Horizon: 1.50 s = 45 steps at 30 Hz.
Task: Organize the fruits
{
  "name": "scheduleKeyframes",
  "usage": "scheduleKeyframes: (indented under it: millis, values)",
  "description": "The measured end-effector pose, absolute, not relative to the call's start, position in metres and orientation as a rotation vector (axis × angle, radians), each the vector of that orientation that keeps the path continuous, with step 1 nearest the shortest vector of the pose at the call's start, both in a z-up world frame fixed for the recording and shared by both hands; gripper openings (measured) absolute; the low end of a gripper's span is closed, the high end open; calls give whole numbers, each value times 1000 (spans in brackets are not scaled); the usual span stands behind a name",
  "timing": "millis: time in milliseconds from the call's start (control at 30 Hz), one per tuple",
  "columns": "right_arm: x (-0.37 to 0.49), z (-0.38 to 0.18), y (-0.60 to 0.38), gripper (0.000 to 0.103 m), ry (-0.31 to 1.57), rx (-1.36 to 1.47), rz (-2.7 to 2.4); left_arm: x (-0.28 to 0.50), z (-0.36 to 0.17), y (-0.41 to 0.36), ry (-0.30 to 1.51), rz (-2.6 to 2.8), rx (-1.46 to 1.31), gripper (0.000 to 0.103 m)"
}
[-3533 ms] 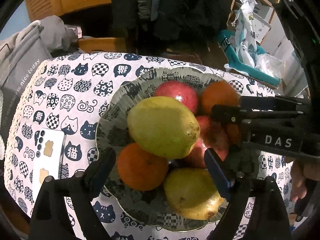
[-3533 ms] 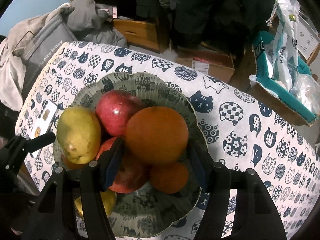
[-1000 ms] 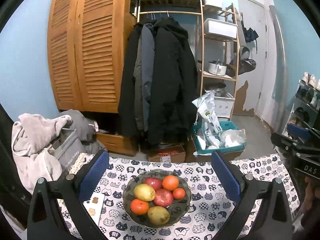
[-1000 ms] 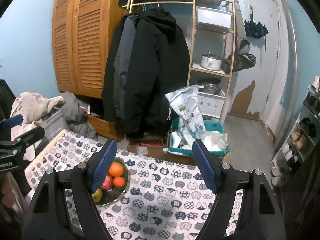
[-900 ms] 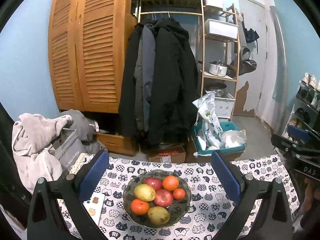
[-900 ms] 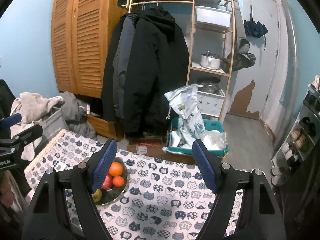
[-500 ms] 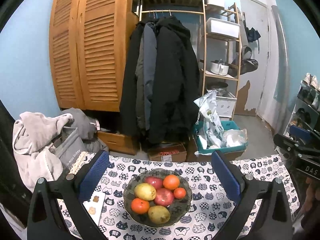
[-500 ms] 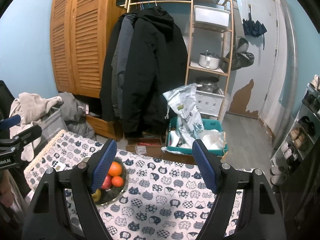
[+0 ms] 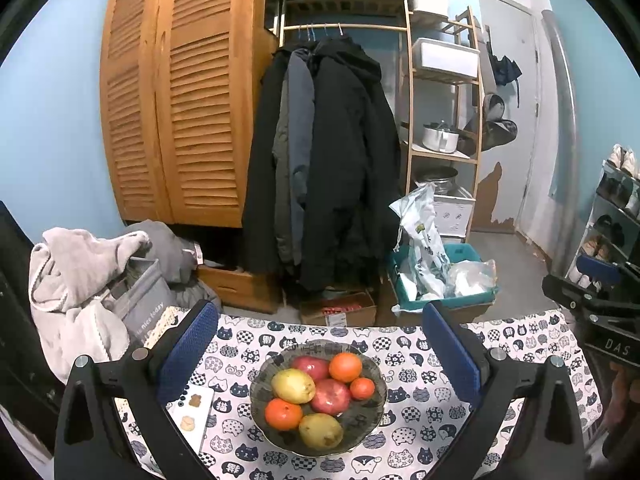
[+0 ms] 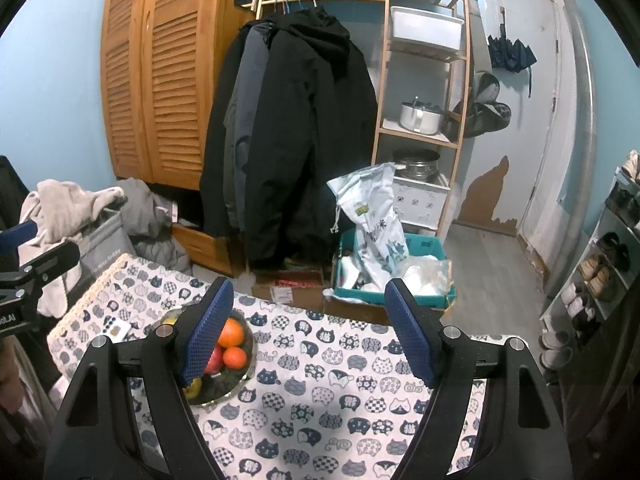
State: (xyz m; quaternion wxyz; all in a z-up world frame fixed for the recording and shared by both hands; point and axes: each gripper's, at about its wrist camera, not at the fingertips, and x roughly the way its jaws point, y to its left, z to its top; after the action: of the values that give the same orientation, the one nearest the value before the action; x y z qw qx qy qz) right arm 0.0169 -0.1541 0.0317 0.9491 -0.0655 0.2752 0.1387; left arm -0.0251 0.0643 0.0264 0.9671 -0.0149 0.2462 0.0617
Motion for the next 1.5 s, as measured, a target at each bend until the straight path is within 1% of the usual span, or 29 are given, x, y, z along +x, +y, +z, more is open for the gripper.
scheduleKeyframes:
  millis: [1500]
  values:
    - [18, 30, -158, 77, 556, -131, 280, -24, 34, 60, 489, 111, -18, 103]
